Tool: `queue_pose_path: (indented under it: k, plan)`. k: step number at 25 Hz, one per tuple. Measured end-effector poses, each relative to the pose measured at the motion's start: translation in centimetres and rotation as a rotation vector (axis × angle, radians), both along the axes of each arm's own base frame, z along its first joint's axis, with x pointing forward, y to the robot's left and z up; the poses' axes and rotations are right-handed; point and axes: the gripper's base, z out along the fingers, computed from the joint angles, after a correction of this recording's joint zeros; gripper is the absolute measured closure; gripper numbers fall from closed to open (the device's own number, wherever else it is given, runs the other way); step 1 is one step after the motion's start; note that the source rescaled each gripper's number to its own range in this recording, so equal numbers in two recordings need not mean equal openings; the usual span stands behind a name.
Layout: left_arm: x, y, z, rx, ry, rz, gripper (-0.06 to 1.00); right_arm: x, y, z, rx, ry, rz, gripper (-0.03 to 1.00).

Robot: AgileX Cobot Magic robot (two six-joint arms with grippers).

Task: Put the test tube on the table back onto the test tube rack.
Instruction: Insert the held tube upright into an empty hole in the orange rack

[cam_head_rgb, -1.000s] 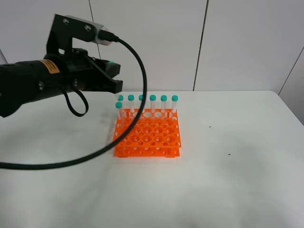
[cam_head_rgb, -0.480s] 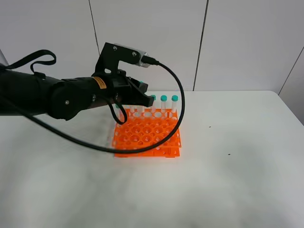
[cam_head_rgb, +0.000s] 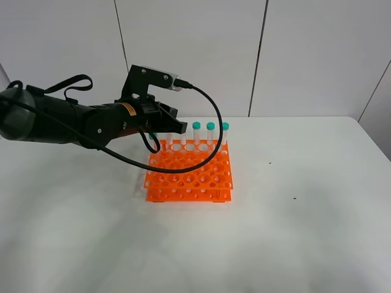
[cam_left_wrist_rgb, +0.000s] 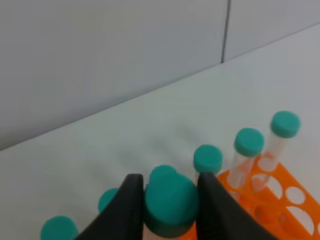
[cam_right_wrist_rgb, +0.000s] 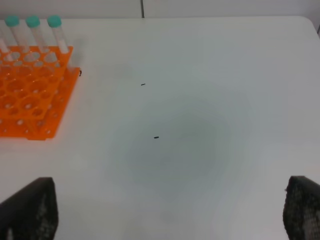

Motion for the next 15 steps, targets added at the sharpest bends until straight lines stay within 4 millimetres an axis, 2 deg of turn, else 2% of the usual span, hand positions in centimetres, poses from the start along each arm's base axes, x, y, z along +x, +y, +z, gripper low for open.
queue_pose_path:
  k: [4, 15]
  plan:
    - [0.3, -0.1, -1.1, -0.02, 0.032, 0.017, 0.94, 0.0, 0.0, 0.0, 0.0, 0.0, 0.0, -0.03]
    - [1.1, 0.5, -2.4, -0.038, 0.042, 0.052, 0.94, 0.0, 0.0, 0.0, 0.0, 0.0, 0.0, -0.03]
